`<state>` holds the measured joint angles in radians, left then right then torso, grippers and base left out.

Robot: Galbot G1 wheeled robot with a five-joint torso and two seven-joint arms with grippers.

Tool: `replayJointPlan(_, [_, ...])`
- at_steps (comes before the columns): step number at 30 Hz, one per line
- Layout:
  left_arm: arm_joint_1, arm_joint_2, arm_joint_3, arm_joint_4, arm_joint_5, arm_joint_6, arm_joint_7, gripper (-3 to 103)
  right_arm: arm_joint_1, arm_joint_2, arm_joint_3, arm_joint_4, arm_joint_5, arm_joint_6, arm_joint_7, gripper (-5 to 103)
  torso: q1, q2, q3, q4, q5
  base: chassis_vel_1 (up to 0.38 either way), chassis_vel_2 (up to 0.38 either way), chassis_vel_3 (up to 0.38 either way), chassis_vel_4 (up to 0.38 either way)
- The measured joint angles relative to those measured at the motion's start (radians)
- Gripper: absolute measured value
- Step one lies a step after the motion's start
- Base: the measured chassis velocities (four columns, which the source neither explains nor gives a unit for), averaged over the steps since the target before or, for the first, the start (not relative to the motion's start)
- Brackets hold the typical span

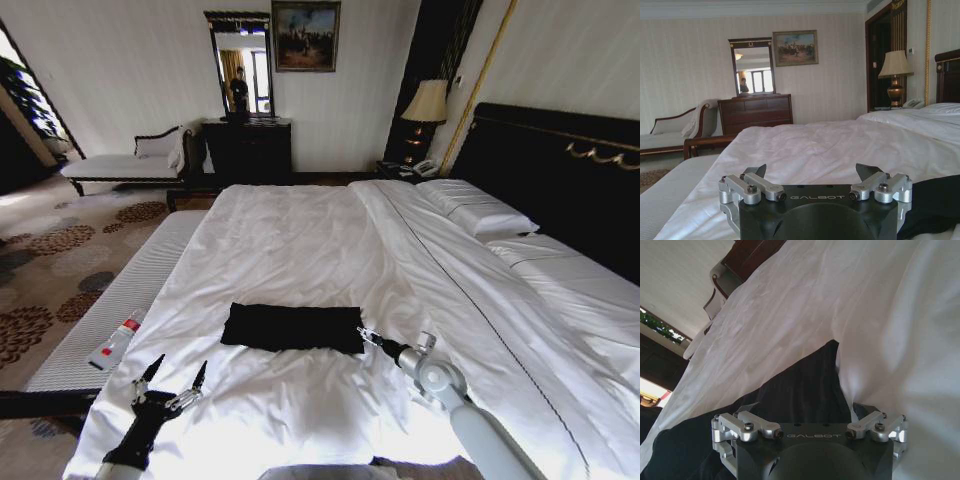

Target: Fold the clothes on the bed.

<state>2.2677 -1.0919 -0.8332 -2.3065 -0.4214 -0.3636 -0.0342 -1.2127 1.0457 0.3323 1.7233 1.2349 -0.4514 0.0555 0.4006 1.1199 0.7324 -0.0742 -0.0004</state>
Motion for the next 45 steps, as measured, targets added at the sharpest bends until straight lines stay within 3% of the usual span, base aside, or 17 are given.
replayJointPlan(7, [-0.001,0.000,0.000,0.000,-0.001,0.001,-0.001,100,0.028,0.028,-0.097,-0.081,-0.114,0.037,-0.005,100,0.000,0.000,0.000,-0.0003,-0.0002,0.000,0.000,0.000,0.000])
replayJointPlan(16, [-0.001,0.001,0.000,0.000,-0.001,0.002,-0.001,100,0.071,0.048,-0.119,-0.083,-0.051,0.041,0.003,102,0.000,0.000,0.000,0.0001,0.0002,0.000,0.000,0.000,0.000])
replayJointPlan(18, [-0.001,0.001,0.000,0.000,-0.002,0.002,-0.001,100,0.078,0.050,-0.128,-0.092,-0.051,0.040,0.006,99,0.000,0.000,0.000,0.0000,0.0002,0.000,0.000,0.000,0.000])
replayJointPlan(19, [-0.001,0.001,0.000,0.000,-0.002,0.002,-0.001,100,0.081,0.053,-0.134,-0.099,-0.053,0.040,0.008,91,0.000,0.000,0.000,0.0000,0.0002,0.000,0.000,0.000,0.000])
replayJointPlan(21, [-0.001,0.001,0.000,0.000,-0.002,0.002,-0.001,100,0.081,0.056,-0.137,-0.100,-0.054,0.040,0.009,91,0.000,0.000,0.000,-0.0001,0.0002,0.000,0.000,0.000,0.000])
replayJointPlan(27, [-0.001,0.001,0.000,0.000,-0.002,0.002,-0.001,100,0.075,0.058,-0.140,-0.100,-0.061,0.040,0.013,65,0.000,0.000,0.000,-0.0001,0.0002,0.000,0.000,0.000,0.000])
replayJointPlan(30, [-0.001,0.001,0.000,0.000,-0.002,0.002,-0.001,100,0.073,0.059,-0.140,-0.100,-0.062,0.041,0.016,59,0.000,0.000,0.000,-0.0001,0.0002,0.000,0.000,0.000,0.000])
replayJointPlan(33, [-0.001,0.001,0.000,0.000,-0.002,0.002,-0.001,100,0.072,0.072,-0.139,-0.098,-0.068,0.041,0.025,43,0.000,0.000,0.000,0.0000,0.0003,0.000,0.000,0.000,0.000])
replayJointPlan(36, [-0.001,0.001,0.000,0.000,-0.002,0.002,-0.002,100,0.069,0.076,-0.139,-0.091,-0.070,0.041,0.029,37,0.000,0.000,0.000,0.0000,0.0003,0.000,0.000,0.000,0.000])
replayJointPlan(37, [-0.001,0.001,0.000,0.000,-0.002,0.002,-0.002,100,0.063,0.077,-0.141,-0.082,-0.076,0.041,0.032,27,0.000,0.000,0.000,0.0000,0.0002,0.000,0.000,0.000,0.000])
replayJointPlan(45, [-0.001,0.001,0.000,0.000,-0.002,0.002,-0.002,100,0.055,0.084,-0.149,-0.072,-0.096,0.045,0.043,8,0.000,0.000,0.000,0.0000,0.0003,0.000,0.000,0.000,0.000])
